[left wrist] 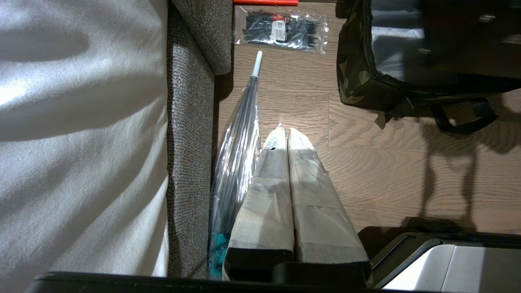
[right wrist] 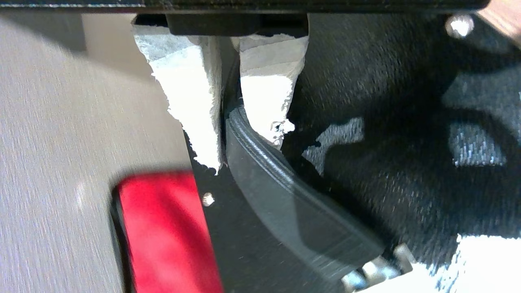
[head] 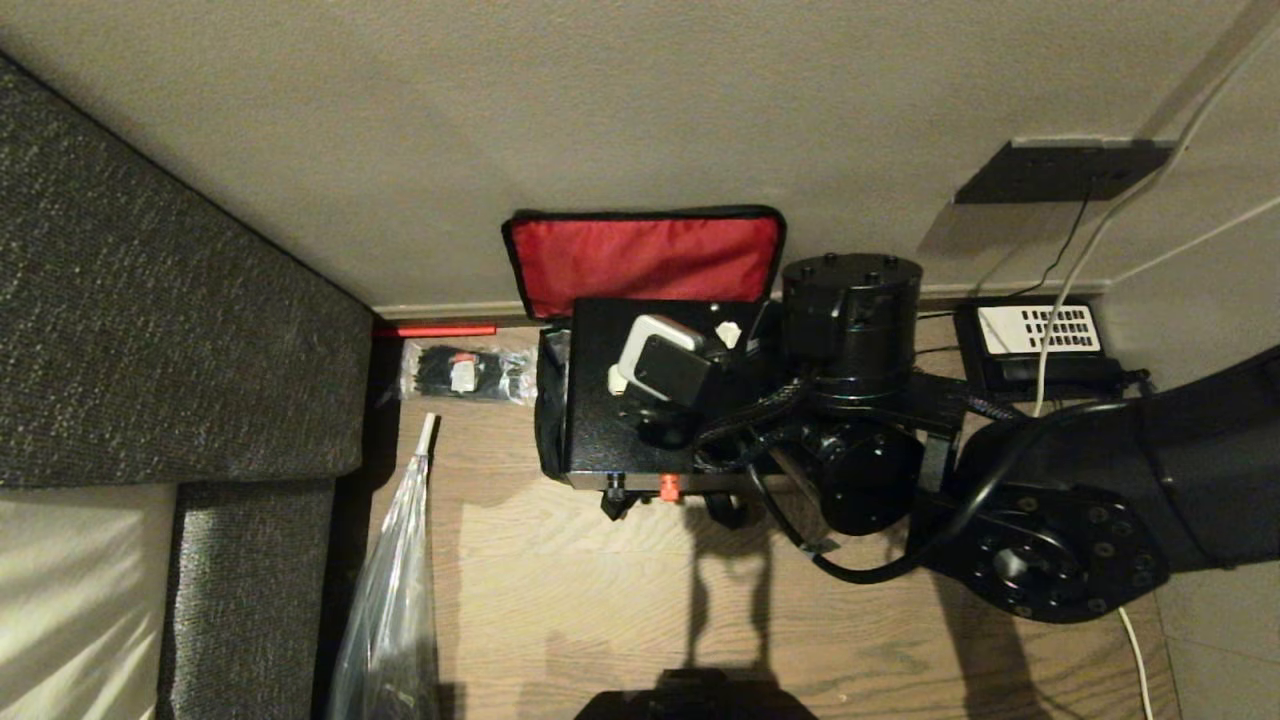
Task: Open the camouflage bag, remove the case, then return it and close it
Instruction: Place the black box back
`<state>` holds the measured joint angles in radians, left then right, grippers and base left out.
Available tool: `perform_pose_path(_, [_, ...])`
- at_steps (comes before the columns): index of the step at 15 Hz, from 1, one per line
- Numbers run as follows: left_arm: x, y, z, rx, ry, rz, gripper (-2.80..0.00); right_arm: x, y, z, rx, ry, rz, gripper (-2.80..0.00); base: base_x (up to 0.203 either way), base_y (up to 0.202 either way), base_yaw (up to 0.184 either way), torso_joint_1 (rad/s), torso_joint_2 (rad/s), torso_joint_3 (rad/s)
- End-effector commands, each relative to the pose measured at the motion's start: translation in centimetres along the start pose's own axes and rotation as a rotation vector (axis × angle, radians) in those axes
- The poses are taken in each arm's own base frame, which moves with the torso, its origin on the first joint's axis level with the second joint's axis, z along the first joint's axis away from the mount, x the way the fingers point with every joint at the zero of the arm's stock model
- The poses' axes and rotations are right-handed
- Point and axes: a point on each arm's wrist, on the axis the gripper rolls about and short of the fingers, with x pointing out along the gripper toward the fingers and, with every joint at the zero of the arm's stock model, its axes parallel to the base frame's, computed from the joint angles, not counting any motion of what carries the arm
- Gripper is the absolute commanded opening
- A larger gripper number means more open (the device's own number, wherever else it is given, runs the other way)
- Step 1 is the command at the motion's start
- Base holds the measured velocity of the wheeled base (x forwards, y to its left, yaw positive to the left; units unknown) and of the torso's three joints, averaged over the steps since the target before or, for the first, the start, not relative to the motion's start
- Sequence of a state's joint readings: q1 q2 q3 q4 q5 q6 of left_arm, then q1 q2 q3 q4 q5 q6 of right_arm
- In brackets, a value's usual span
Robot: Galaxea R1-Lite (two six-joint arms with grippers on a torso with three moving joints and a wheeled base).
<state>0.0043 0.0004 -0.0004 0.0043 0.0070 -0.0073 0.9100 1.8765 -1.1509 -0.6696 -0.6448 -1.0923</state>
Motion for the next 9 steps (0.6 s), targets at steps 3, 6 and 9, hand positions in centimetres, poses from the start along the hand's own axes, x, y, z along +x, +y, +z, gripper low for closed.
perform_pose_path(3, [0.0, 0.0, -0.1, 0.0, 0.002, 0.001, -2.8, 2.2, 2.3, 1.0, -0.031, -0.023, 0.038, -2.8, 0.0, 0.0, 0.0, 0.0, 0.0, 0.0])
perform_pose_path(6, [0.0, 0.0, -0.1, -0.001, 0.003, 0.001, -2.8, 3.2, 2.8, 1.6, -0.022, -0.04, 0.034, -2.8, 0.0, 0.0, 0.0, 0.0, 0.0, 0.0])
perform_pose_path(9, [0.0, 0.0, -0.1, 0.0, 0.002, 0.001, -2.8, 3.9, 2.8, 2.2, -0.016, -0.097, 0.051, -2.8, 0.0, 0.0, 0.0, 0.0, 0.0, 0.0])
